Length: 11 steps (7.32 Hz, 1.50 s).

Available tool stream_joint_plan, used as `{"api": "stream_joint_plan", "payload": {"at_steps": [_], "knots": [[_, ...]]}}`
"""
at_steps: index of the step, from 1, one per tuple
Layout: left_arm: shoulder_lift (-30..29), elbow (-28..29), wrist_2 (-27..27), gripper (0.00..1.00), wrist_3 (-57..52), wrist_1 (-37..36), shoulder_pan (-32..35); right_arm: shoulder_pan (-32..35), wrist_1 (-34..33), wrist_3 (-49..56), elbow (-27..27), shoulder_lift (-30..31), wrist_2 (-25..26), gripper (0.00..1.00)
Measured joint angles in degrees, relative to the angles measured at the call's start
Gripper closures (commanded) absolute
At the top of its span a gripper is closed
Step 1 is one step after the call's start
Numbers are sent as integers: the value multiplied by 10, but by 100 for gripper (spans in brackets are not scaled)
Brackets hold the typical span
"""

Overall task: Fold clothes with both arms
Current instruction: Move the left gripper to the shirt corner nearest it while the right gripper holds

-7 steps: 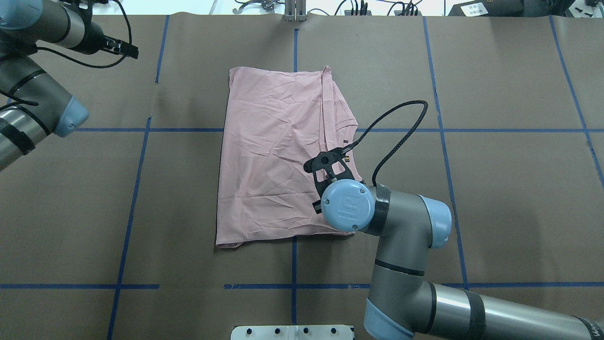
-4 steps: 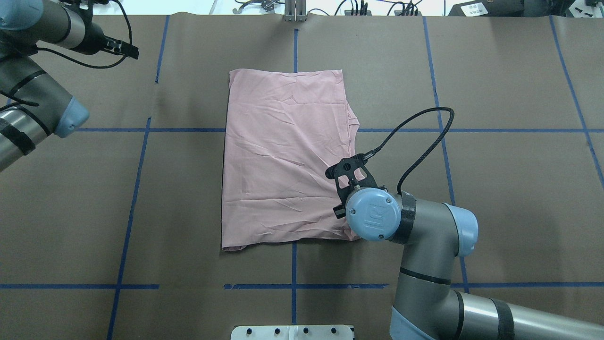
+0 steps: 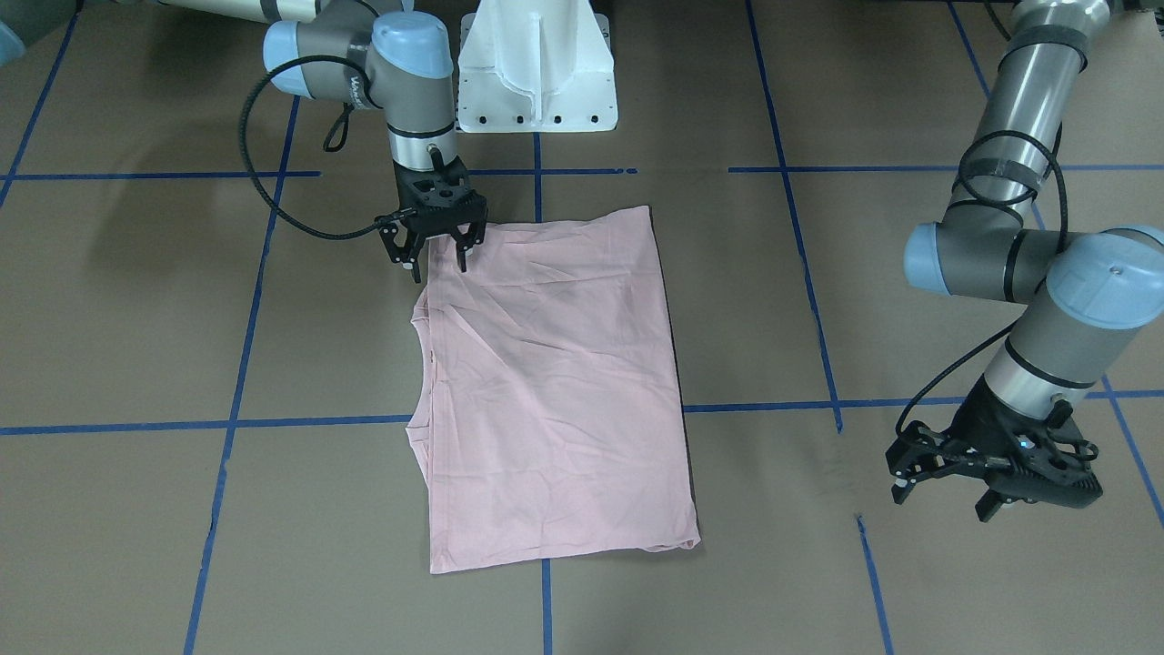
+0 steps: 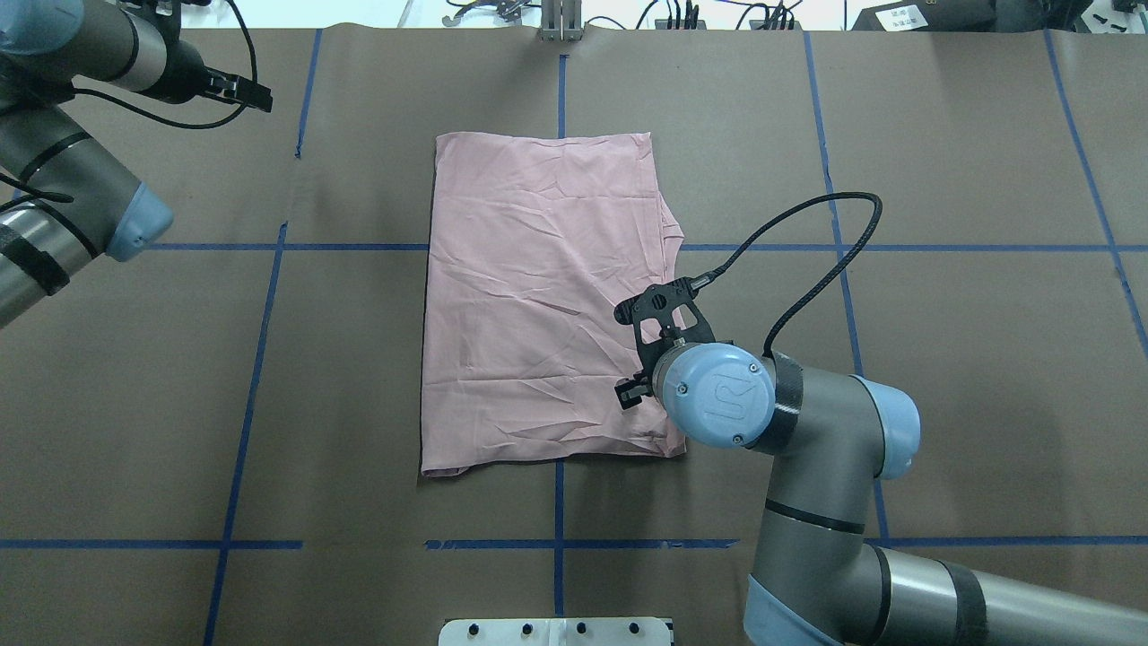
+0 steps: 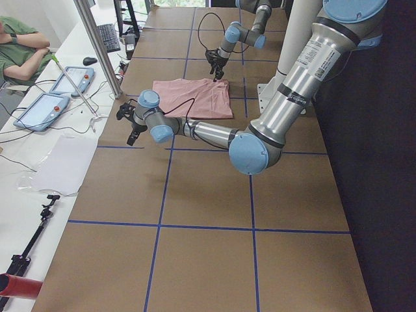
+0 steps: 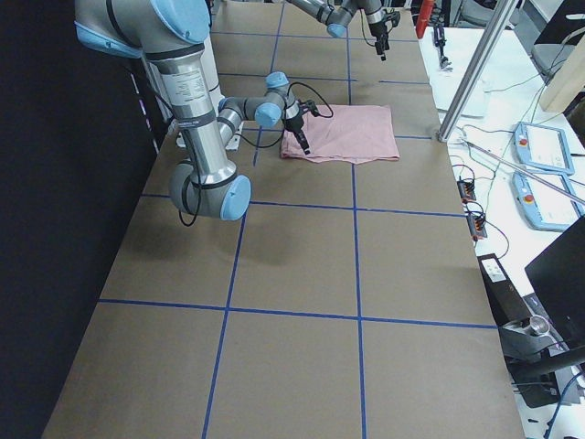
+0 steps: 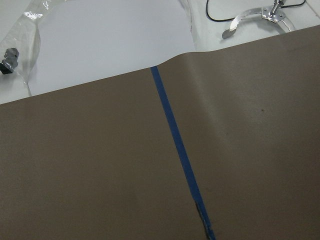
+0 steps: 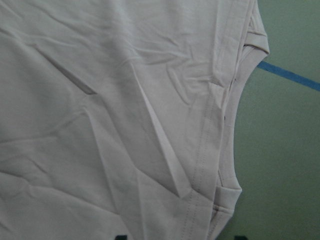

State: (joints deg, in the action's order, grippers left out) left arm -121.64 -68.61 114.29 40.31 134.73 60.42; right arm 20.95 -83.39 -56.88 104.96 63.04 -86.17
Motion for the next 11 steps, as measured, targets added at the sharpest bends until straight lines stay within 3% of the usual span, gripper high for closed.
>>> {"api": "stream_joint_plan", "payload": {"at_steps": [2, 4, 5, 6, 8, 11], "knots": [[42, -87, 20, 0, 85, -1, -21, 9, 75, -93, 51, 42, -43, 0], [128, -226, 15, 0, 187, -2, -77, 10, 122, -198, 94, 78, -50, 0], [171, -298, -8, 10, 260, -2, -125, 11, 128, -227, 101, 82, -47, 0], [199, -347, -49, 30, 336, -3, -180, 12, 130, -239, 103, 82, -46, 0], [215, -379, -143, 39, 465, -28, -286, 15, 131, -248, 103, 83, -44, 0], [162, -376, -197, 40, 535, -125, -378, 16, 132, -257, 104, 82, -44, 0]]}}
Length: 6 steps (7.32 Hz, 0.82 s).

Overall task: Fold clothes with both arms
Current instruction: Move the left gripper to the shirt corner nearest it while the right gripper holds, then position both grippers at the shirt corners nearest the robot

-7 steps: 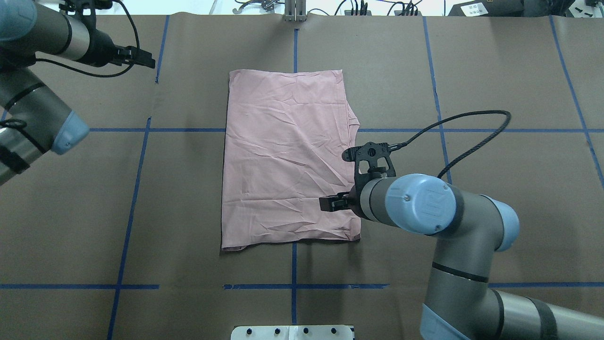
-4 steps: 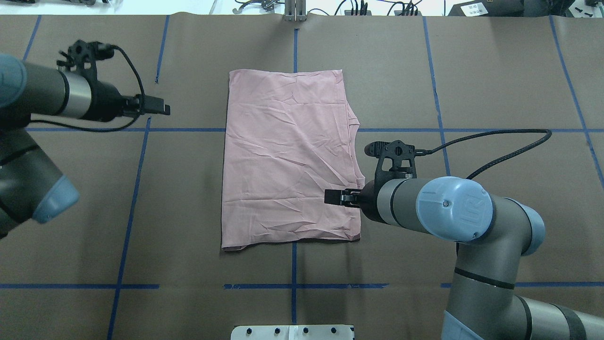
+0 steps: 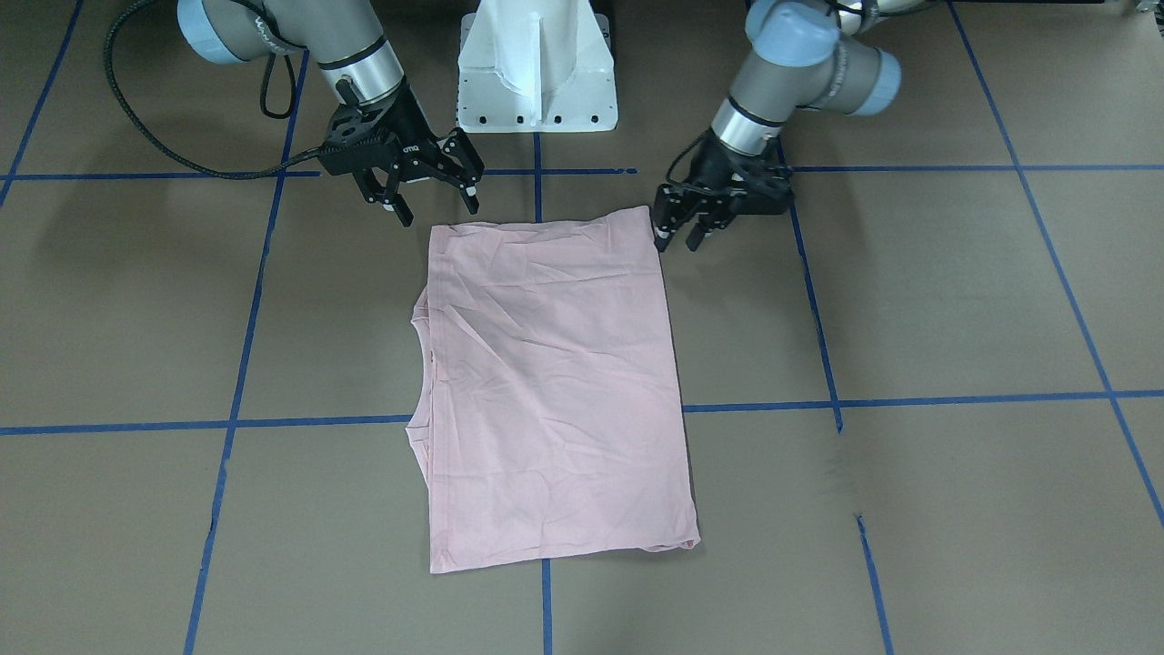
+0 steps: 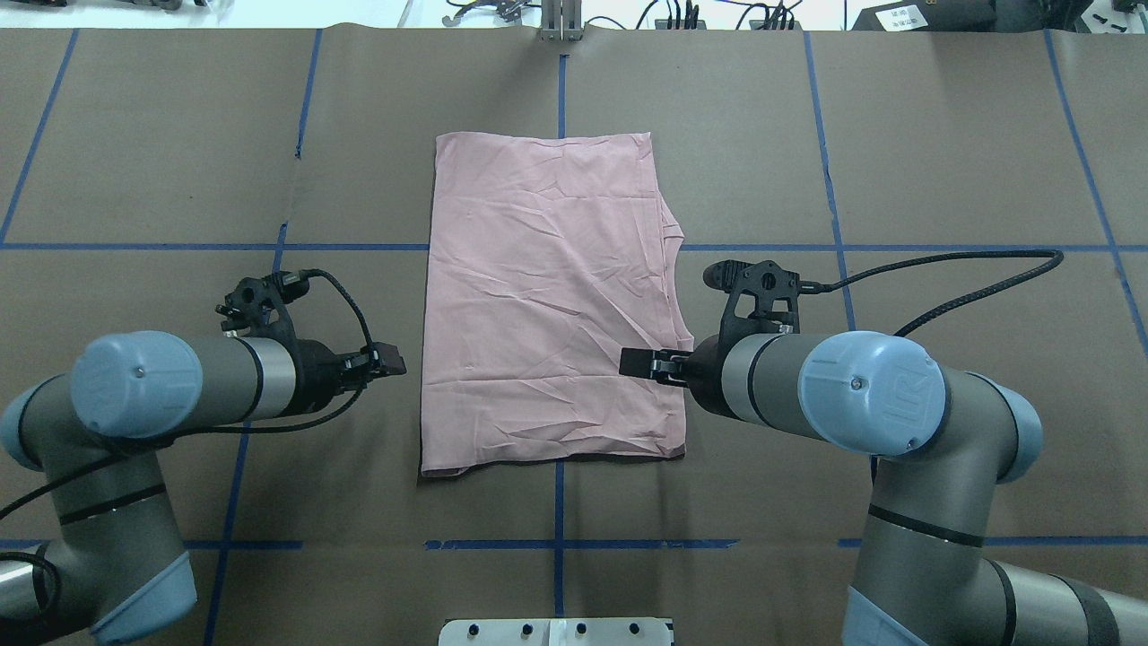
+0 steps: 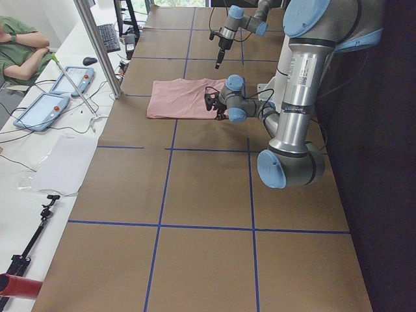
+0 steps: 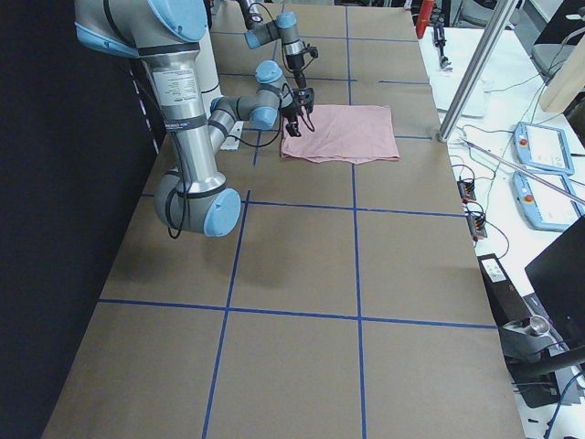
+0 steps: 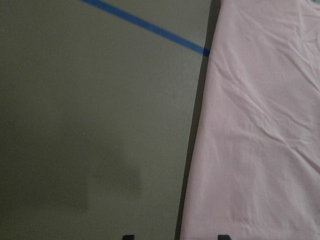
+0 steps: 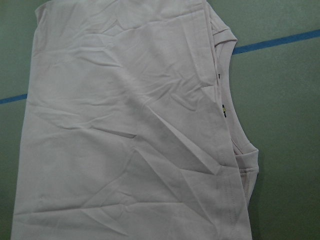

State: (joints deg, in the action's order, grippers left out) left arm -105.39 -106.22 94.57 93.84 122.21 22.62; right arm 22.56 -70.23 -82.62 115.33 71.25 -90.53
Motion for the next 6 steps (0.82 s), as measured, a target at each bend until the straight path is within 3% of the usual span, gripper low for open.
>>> {"api": "stream_joint_plan", "payload": {"at_steps": [2, 6], "knots": [[-25, 3, -4, 40, 3, -40, -23, 0, 0, -1, 1, -1, 0, 0], [-18, 5, -1, 43, -3, -48, -44, -1, 0, -1, 0, -1, 0, 0]]}}
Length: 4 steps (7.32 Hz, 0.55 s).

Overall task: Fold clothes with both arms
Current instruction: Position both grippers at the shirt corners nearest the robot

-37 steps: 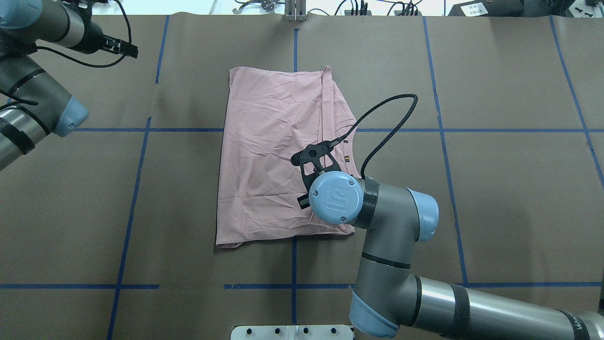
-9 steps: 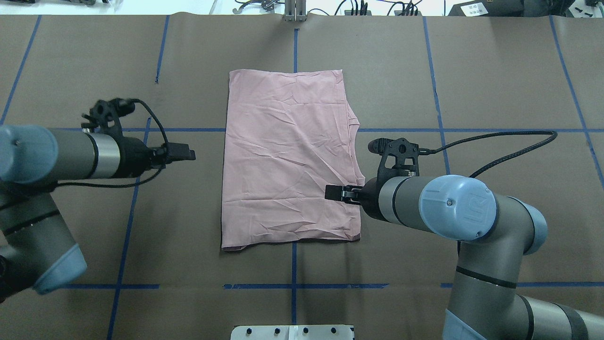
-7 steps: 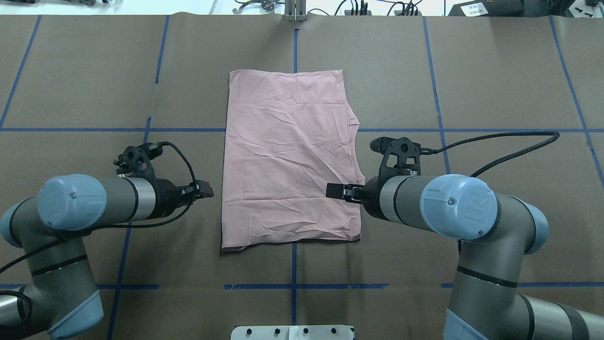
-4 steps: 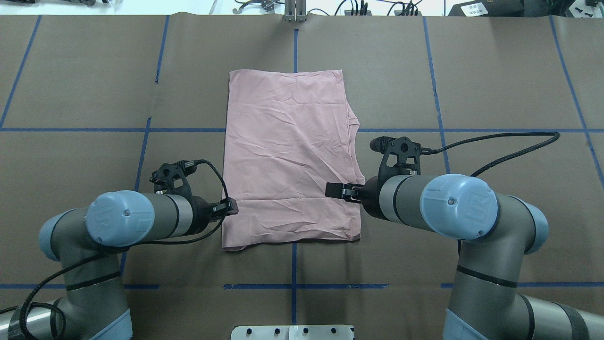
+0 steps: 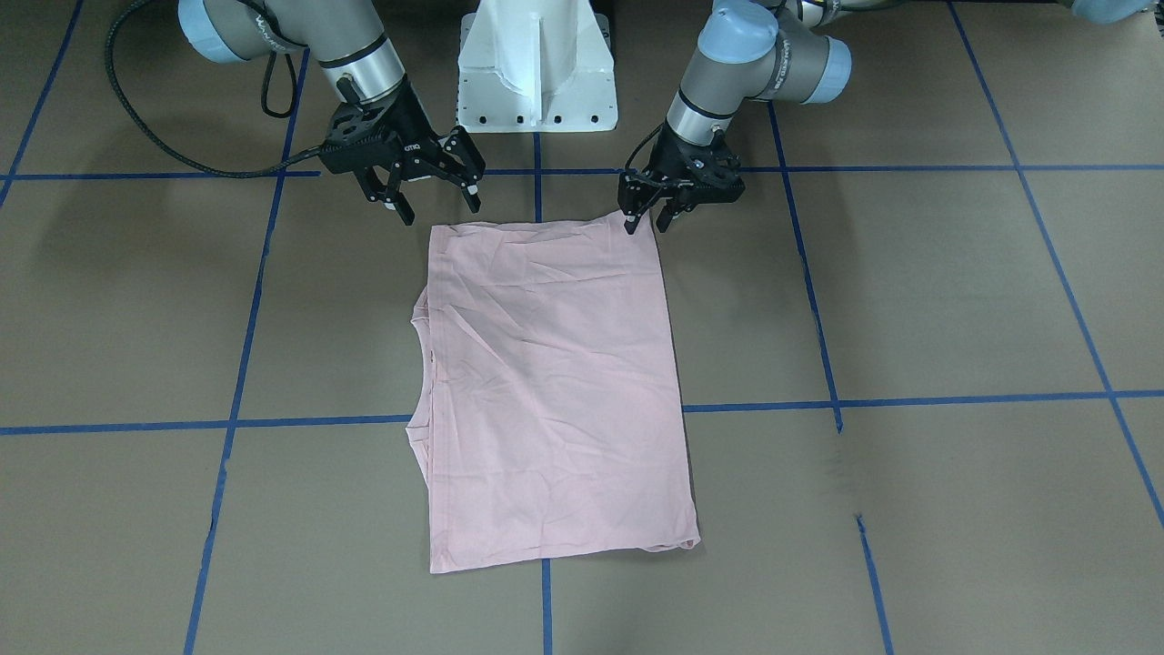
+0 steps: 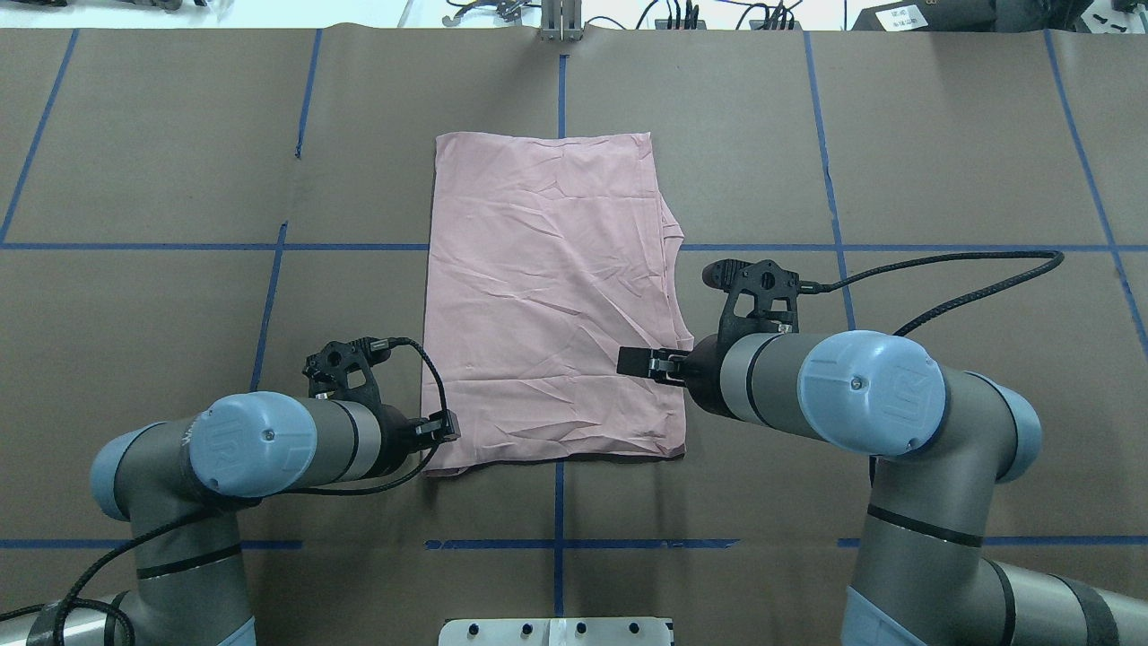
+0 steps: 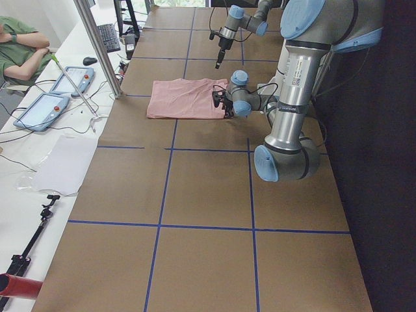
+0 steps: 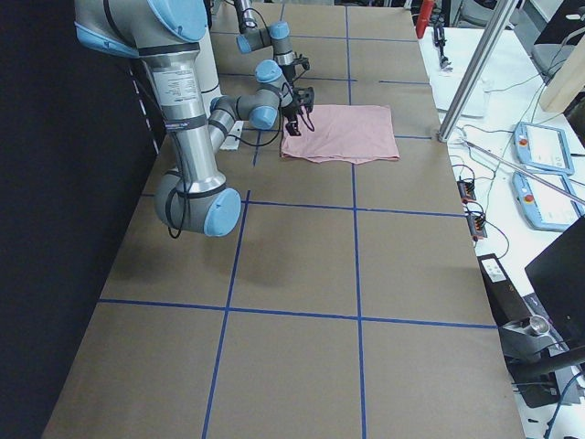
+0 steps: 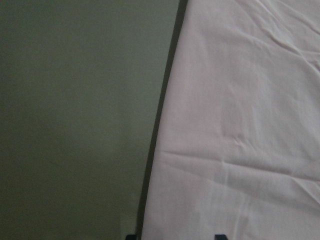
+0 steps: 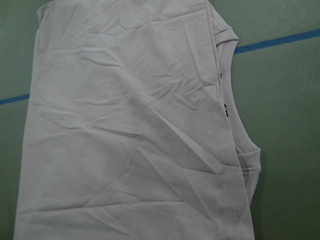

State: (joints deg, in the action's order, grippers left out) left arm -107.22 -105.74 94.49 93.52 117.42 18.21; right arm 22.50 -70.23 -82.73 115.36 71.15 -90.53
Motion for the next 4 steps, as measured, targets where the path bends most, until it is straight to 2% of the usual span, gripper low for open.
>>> {"api": "stream_joint_plan", "payload": {"at_steps": [4], "knots": [[1, 0, 1, 43, -2, 0, -18, 0, 0, 0, 0, 0, 0, 0]]}}
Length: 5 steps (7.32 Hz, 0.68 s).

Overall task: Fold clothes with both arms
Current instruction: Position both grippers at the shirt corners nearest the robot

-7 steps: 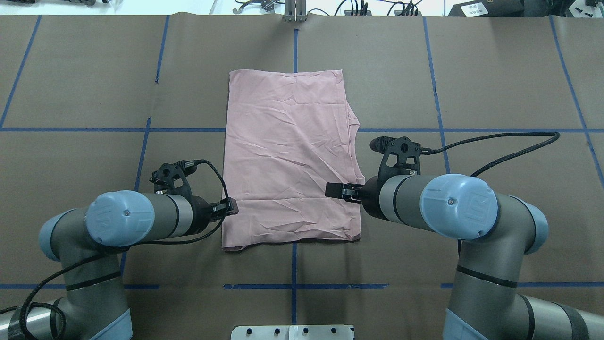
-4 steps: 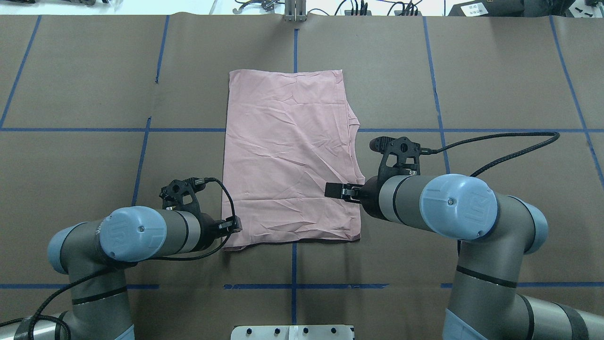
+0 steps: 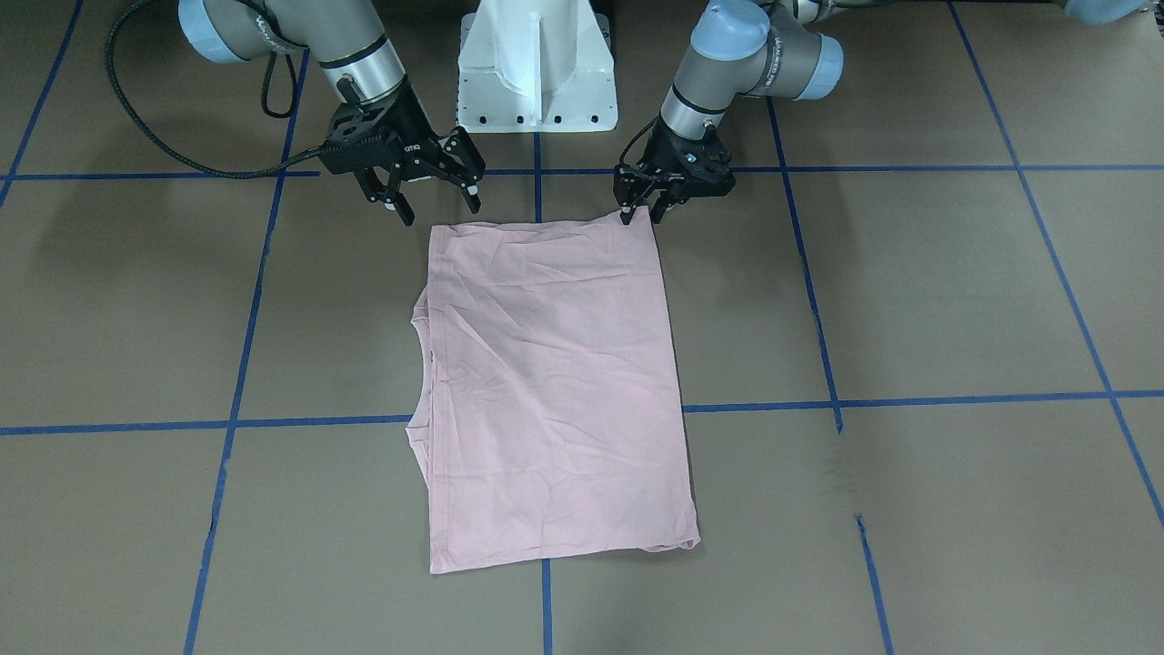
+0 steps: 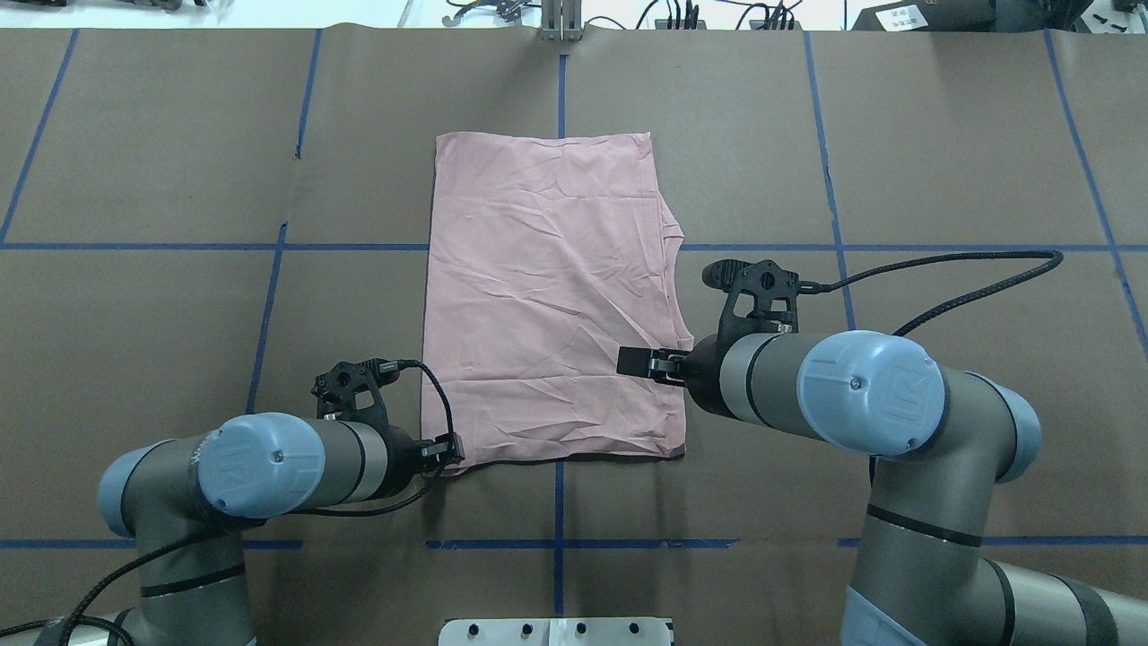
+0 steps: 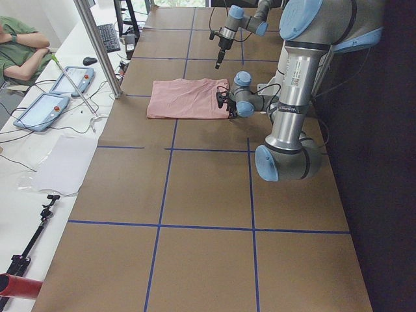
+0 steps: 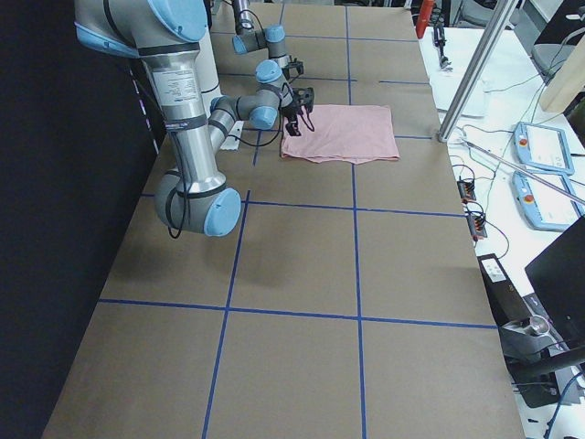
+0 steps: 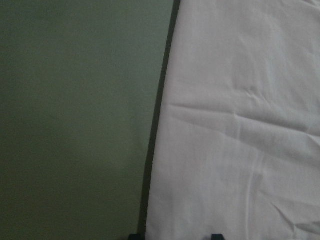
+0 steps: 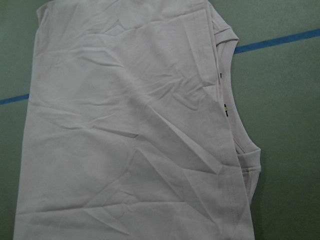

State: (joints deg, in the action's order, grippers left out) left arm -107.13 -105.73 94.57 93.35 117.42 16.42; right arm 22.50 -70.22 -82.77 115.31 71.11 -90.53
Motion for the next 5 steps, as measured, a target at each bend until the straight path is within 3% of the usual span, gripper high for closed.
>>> {"api": "stream_joint_plan", "payload": {"at_steps": [1, 2, 5], "knots": [[0, 0, 0, 59, 0, 0, -2, 0, 0, 0, 0, 0, 0, 0], [0, 0, 0, 100, 0, 0, -3, 0, 0, 0, 0, 0, 0, 0], [1, 0, 0, 100, 0, 0, -3, -1, 0, 0, -1, -1, 0, 0]]}}
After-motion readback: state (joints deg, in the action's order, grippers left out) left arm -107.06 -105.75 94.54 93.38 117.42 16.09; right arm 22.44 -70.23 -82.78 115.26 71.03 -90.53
